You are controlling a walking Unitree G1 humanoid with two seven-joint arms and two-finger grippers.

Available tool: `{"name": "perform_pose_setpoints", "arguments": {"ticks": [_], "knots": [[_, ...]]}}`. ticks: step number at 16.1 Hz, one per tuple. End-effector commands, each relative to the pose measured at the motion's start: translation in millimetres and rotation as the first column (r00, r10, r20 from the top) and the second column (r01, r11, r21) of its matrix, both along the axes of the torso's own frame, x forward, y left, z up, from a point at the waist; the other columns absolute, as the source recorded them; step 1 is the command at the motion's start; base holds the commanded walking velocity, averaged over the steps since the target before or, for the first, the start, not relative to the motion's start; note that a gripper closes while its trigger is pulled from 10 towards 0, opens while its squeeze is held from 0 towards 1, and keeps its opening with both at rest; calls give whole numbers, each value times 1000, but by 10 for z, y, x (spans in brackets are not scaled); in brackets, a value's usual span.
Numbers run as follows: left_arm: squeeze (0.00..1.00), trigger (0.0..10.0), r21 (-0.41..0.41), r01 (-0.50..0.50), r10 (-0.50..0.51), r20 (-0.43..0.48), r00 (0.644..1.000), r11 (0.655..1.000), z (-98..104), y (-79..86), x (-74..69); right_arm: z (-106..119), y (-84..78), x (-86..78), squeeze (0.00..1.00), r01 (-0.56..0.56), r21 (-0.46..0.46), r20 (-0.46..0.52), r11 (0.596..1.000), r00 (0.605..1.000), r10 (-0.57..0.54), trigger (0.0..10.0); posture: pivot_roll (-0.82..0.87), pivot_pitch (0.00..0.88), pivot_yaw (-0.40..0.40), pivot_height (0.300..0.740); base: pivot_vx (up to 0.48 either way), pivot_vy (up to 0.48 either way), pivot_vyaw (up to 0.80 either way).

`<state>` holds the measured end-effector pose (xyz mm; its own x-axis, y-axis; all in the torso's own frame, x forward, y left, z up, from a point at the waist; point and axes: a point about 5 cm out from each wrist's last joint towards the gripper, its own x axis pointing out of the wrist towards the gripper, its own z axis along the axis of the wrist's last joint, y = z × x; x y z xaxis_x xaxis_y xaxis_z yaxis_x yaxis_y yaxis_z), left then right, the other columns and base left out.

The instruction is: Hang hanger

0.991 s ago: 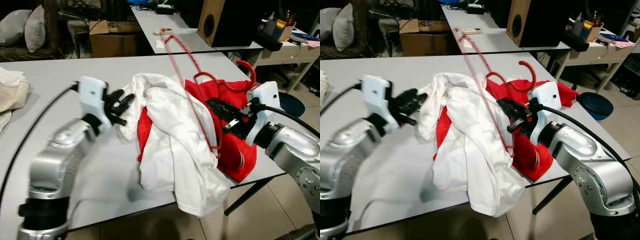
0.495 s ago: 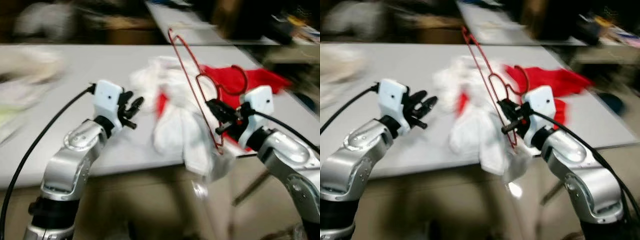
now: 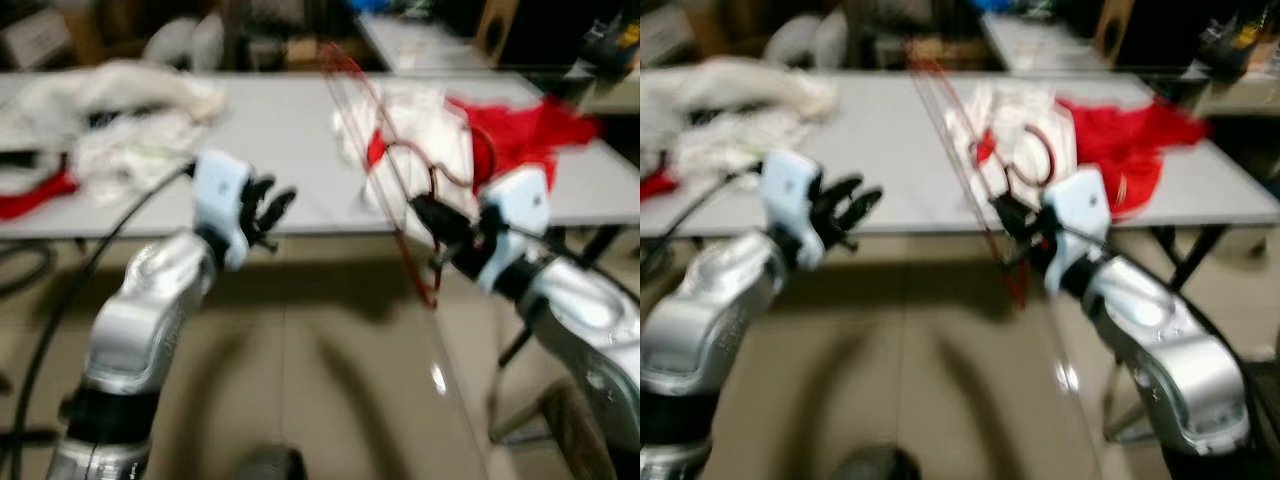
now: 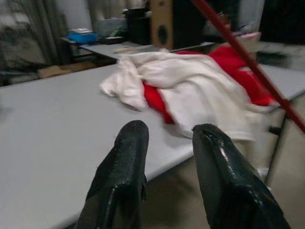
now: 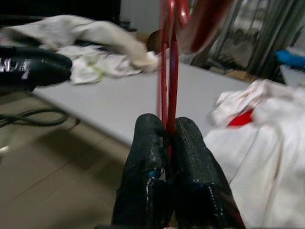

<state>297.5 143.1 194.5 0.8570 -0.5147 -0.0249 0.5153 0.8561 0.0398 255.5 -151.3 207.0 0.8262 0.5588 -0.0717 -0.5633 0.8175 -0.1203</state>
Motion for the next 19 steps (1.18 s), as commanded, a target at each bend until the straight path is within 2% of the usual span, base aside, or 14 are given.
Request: {"name": "perform_pose_setpoints", "arguments": {"ticks": [1, 3, 5, 7, 9, 10, 11, 12, 14, 15, 16, 17, 18, 19], "knots": [[1000, 10000, -44, 32, -29, 67, 997, 999, 184, 8, 30, 64, -25, 2, 0, -30, -18, 15, 999, 999, 31, 10000, -43, 0, 8, 740, 0, 0, 0], [1000, 10000, 15, 136, -137, 157, 978, 991, 414, 142, 21, 18, -44, -35, 0, -203, -98, -58, 974, 979, 198, 10000, -31, 0, -14, 740, 0, 0, 0], [1000, 10000, 59, 326, -331, 168, 929, 944, 612, 159, -38, 7, -109, -46, 0, -342, -131, -118, 930, 937, 328, 10000, -24, 0, -29, 740, 0, 0, 0], [1000, 10000, 69, 558, -562, 117, 818, 827, 785, 94, -114, 53, -162, -72, 0, -513, -116, -154, 851, 855, 495, 10000, -19, 0, -35, 740, 0, 0, 0], [1000, 10000, 216, 637, -650, -12, 760, 740, 730, 56, -74, 63, -235, -75, 0, -621, -197, -232, 758, 781, 580, 10000, -17, 0, -33, 740, 0, 0, 0], [1000, 10000, 276, 628, -645, -36, 763, 727, 714, 6, 2, 100, -272, -64, 0, -663, -216, -262, 717, 746, 612, 10000, -20, 0, -25, 740, 0, 0, 0], [208, 10000, 294, 635, -656, -34, 754, 714, 714, -53, 39, 131, -280, -56, 0, -687, -240, -281, 686, 726, 628, 10000, -20, 0, -25, 740, 0, 0, 0], [0, 10000, 270, 693, -706, -63, 706, 669, 688, -167, 27, 166, -286, -33, 0, -711, -288, -304, 641, 703, 643, 10000, -26, 0, -19, 740, 0, 0, 0], [0, 10000, 217, 777, -770, -135, 624, 591, 601, -241, -61, 209, -280, -5, 0, -727, -302, -303, 617, 687, 660, 10000, -31, 0, -14, 740, 0, 0, 0], [0, 10000, 207, 786, -777, -142, 614, 583, 593, -243, -70, 214, -280, -3, 0, -729, -304, -303, 613, 685, 663, 10000, -35, 0, -11, 740, 0, 0, 0], [0, 7412, 184, 812, -793, -177, 582, 555, 530, -247, -94, 228, -292, 18, 0, -737, -323, -310, 594, 676, 669, 10000, -35, 0, -11, 740, 0, 0, 0], [0, 1608, 108, 834, -815, -178, 551, 541, 513, -245, -120, 222, -321, 45, 0, -737, -336, -326, 587, 676, 661, 10000, -39, 0, -11, 740, 0, 0, 0], [0, 1412, 76, 842, -826, -164, 539, 534, 531, -235, -128, 211, -340, 56, 0, -737, -343, -338, 583, 676, 655, 10000, -39, 0, -11, 740, 0, 0, 0], [0, 7490, 34, 825, -814, -142, 563, 565, 553, -204, -80, 193, -360, 64, 0, -743, -354, -358, 568, 669, 652, 10000, -36, 0, -16, 740, 0, 0, 0]]}}
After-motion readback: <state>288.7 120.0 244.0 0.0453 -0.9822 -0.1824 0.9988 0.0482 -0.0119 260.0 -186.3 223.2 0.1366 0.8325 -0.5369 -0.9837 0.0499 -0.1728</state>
